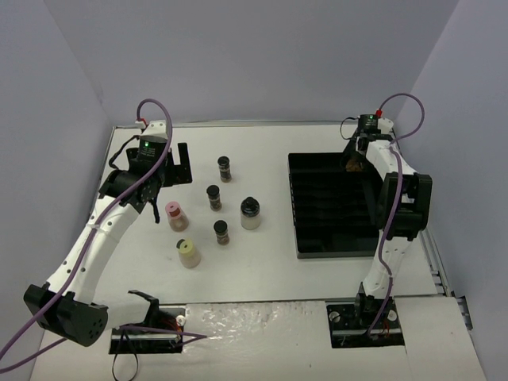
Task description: Organize the condiment bottles
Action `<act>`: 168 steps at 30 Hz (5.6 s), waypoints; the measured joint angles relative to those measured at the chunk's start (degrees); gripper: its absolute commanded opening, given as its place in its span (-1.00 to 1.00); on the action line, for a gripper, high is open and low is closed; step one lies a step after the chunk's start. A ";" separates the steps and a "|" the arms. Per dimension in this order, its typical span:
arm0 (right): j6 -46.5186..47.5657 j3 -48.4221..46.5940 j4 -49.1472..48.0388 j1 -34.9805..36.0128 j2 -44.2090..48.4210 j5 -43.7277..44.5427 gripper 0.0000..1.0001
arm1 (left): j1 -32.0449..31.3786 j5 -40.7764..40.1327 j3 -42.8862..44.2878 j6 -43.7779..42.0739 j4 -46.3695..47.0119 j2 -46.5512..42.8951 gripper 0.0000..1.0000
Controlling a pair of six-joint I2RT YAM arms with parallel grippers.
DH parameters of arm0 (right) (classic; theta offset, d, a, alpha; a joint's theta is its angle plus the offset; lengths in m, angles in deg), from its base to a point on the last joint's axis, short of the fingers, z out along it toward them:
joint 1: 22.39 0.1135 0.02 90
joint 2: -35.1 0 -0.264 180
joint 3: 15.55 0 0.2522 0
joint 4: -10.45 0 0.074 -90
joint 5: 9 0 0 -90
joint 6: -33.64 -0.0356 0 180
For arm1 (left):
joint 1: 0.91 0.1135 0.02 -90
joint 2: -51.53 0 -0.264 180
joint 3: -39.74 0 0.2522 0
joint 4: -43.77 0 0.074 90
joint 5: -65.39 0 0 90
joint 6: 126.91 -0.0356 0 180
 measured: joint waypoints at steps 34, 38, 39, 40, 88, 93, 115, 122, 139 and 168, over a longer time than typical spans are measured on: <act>-1.00 6.76 2.52 7.67 12.99 5.68 0.82 | 0.00 0.02 0.00 0.02 0.01 0.81 0.94; -1.70 10.94 3.20 9.70 20.11 6.73 0.83 | 0.00 0.01 -0.02 0.04 0.03 0.82 0.94; -1.84 11.87 3.23 10.37 21.48 6.89 0.83 | 0.00 0.00 -0.02 0.04 0.03 0.83 0.94; -2.00 12.83 3.31 11.24 22.72 6.92 0.83 | 0.00 0.00 -0.02 0.04 0.03 0.83 0.94; 1.47 10.36 6.46 55.59 17.19 4.53 0.88 | -0.01 -1.57 -0.07 0.04 0.09 1.63 0.94; 1.01 10.38 6.23 55.99 16.36 4.53 0.89 | -0.01 -1.69 -0.07 0.04 0.07 1.64 0.94; -1.97 14.05 3.02 56.00 10.25 4.51 0.71 | 0.00 -1.73 -0.07 0.04 0.09 2.22 0.94; -2.97 14.81 1.19 56.00 10.07 4.87 -1.00 | 0.00 -1.74 -0.07 0.04 0.11 2.31 0.94; -0.09 4.51 7.41 48.49 11.08 4.57 -1.00 | -0.02 -1.92 -0.07 0.04 0.20 2.43 0.94; 3.08 -7.17 9.42 19.88 5.36 2.26 -1.00 | -0.07 -1.92 -0.98 0.07 0.39 2.75 0.94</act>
